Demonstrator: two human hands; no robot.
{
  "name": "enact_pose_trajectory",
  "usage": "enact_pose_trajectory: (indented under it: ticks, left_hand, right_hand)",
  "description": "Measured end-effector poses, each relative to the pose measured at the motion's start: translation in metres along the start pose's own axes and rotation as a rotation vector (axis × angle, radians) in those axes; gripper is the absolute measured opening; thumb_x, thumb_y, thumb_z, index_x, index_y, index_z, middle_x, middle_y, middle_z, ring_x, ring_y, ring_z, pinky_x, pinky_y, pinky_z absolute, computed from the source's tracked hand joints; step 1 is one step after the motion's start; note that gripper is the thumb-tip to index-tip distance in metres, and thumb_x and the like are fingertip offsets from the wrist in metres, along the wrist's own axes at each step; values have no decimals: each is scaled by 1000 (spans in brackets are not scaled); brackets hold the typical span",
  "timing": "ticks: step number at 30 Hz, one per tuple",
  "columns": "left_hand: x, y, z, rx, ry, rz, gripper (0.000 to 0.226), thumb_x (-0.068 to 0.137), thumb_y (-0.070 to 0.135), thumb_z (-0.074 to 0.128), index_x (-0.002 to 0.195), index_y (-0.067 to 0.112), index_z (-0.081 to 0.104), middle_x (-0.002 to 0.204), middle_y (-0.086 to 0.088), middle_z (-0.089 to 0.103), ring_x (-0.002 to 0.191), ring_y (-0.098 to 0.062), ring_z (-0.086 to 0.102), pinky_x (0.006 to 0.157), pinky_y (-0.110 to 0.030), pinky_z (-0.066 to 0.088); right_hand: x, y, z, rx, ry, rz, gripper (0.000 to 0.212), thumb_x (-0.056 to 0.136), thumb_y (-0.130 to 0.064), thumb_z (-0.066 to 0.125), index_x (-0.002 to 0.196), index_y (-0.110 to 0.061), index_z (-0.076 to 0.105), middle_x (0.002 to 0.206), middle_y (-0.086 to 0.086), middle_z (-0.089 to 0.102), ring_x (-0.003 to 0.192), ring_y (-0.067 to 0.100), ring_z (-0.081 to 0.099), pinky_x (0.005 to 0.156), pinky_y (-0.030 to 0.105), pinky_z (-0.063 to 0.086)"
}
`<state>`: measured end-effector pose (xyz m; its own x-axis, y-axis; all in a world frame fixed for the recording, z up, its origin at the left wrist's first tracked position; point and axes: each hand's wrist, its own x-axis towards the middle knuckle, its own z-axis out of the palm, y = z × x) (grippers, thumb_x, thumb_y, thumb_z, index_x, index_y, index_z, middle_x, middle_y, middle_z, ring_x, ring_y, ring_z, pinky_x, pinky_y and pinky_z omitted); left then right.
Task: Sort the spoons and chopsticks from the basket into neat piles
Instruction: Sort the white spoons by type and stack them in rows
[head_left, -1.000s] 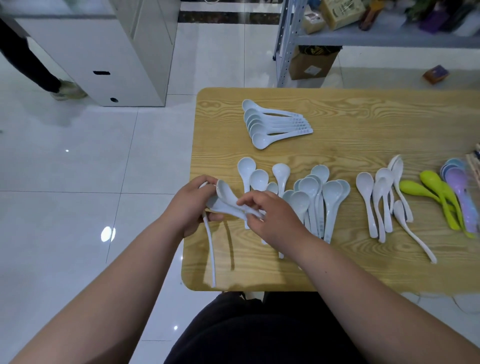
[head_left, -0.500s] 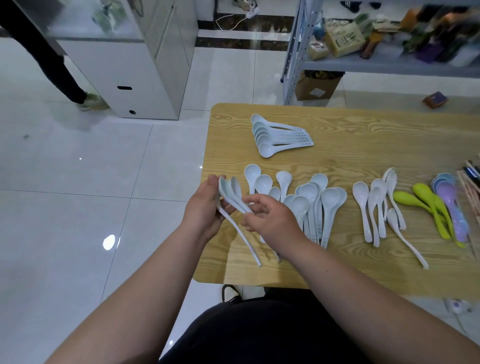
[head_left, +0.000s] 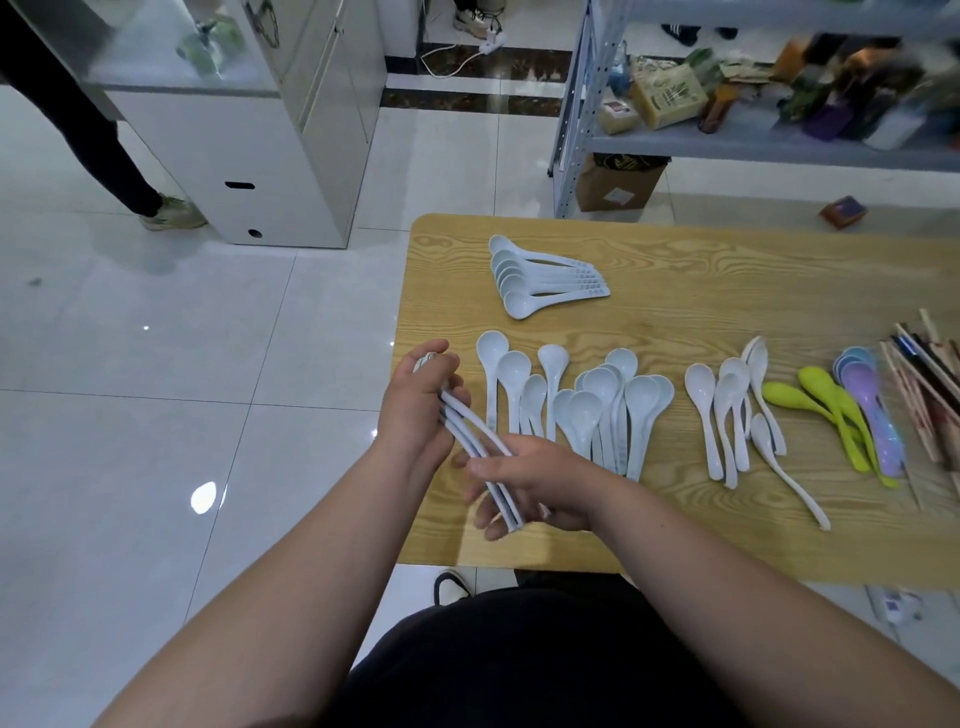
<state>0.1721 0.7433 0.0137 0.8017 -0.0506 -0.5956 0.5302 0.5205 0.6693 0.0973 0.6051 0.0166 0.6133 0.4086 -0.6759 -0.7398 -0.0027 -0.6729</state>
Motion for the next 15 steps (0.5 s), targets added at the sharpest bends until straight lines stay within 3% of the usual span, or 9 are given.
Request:
enact_pose_trajectory:
  ticks: [3, 6, 8, 10, 11, 13, 15]
  left_hand:
    - [1, -2, 6, -54, -16, -34, 24, 92, 3, 61, 113, 12, 59, 79, -4, 60, 59, -15, 52, 53, -25, 47]
    - [1, -1, 8, 2, -52, -22, 26, 91, 3, 63, 115, 12, 58, 75, -4, 59, 59, -16, 53, 60, -29, 48]
    - [1, 0, 10, 18, -76, -16, 25, 91, 2, 62, 113, 13, 60, 73, -3, 58, 61, -16, 53, 63, -31, 48]
    - [0, 1, 12, -9, -89, -25, 20, 91, 0, 60, 106, 13, 59, 71, -2, 59, 62, -17, 53, 66, -32, 48]
    - [1, 2, 13, -26, -99, -35, 19, 91, -1, 60, 104, 13, 59, 72, -2, 60, 64, -18, 54, 68, -33, 50]
    - [1, 3, 15, -24, -139, -66, 17, 91, 1, 63, 100, 15, 59, 79, -2, 63, 75, -19, 62, 76, -37, 56]
    - [3, 7, 16, 50, -176, -98, 12, 92, 5, 65, 93, 16, 60, 90, -4, 66, 90, -24, 71, 85, -42, 59]
  right_hand:
    - [-3, -3, 0, 50, 6, 34, 50, 99, -48, 55, 113, 0, 61, 66, 7, 51, 50, 18, 49, 55, 33, 49]
    - [-3, -5, -5, 66, 29, 34, 62, 102, -60, 35, 104, -4, 62, 57, 5, 44, 45, 20, 48, 50, 29, 48]
    - [-2, -4, -11, 27, 33, 4, 62, 103, -59, 32, 101, -4, 62, 54, 6, 44, 53, 26, 58, 61, 39, 57]
    - [-1, -3, -16, 29, 14, -7, 61, 104, -57, 31, 99, -4, 62, 53, 7, 45, 66, 33, 65, 83, 52, 59]
    - [-2, -3, -18, 67, -8, -4, 60, 104, -58, 32, 99, -5, 61, 53, 7, 44, 66, 33, 65, 83, 53, 59]
    - [-2, -2, -21, 122, -40, 8, 58, 103, -58, 31, 99, -7, 58, 54, 5, 41, 51, 25, 56, 62, 40, 58]
    - [-2, -1, -28, 83, -22, 17, 54, 103, -58, 32, 98, -11, 56, 55, 3, 37, 41, 15, 39, 47, 25, 41]
